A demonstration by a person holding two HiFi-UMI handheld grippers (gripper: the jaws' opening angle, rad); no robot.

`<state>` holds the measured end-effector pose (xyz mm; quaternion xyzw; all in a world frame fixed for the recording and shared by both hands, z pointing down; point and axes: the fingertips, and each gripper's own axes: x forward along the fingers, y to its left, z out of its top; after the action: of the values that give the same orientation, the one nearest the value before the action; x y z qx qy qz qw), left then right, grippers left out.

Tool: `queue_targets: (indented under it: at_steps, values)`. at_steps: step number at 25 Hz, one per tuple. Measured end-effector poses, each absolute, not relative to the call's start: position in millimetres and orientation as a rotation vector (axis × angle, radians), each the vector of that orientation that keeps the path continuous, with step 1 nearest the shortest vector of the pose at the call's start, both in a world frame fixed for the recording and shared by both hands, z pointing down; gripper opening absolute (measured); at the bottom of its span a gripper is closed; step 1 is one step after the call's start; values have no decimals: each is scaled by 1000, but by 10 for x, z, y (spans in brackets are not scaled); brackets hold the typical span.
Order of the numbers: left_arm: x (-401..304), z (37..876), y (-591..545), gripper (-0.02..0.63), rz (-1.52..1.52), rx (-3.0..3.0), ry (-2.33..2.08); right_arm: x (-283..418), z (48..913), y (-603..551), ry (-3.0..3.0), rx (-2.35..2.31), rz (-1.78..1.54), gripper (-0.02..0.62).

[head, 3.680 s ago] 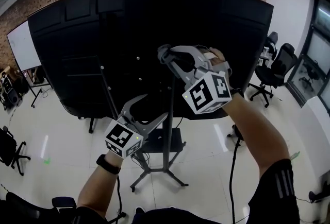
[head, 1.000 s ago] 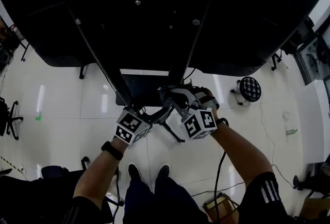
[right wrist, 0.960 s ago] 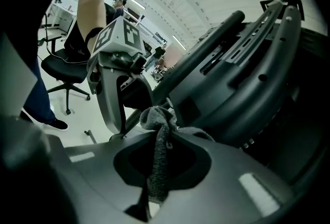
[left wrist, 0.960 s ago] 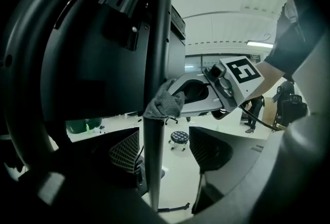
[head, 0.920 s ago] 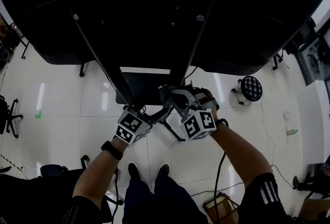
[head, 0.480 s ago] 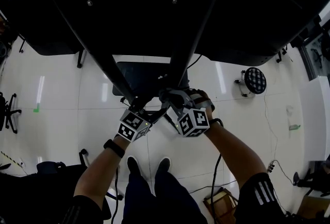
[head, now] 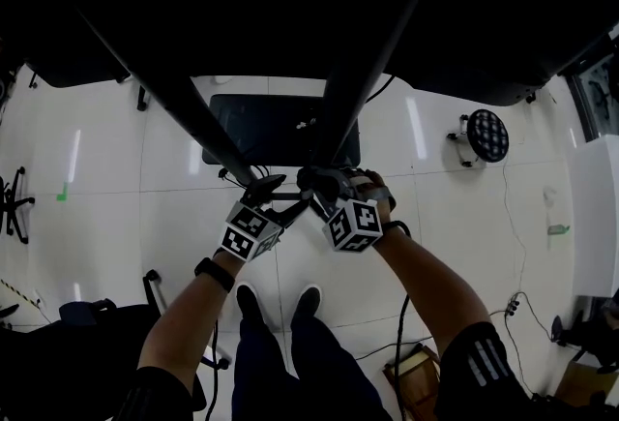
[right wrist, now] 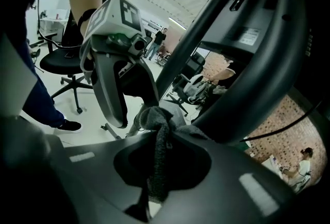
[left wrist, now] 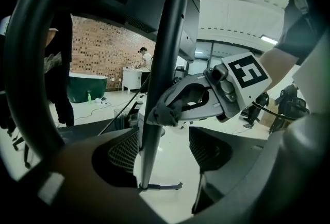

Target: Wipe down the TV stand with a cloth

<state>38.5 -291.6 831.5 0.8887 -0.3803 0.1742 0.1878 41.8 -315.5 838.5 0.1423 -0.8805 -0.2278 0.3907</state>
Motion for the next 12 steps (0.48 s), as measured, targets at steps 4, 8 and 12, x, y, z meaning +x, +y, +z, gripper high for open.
queue_targets:
  at_steps: [4,8,12]
  values:
    - [353,8722,-2929,327,497,2486,-1077,426,8756,-3162,-2220,352,-578,21]
    - [326,9086,-2897,327,518,2430,-1054,426,9125,-3186,-2215,367,-513,21]
    - [335,9396,-2831,327,538,2384,-1031,403,9482,-3188,-2211,370,-475,21]
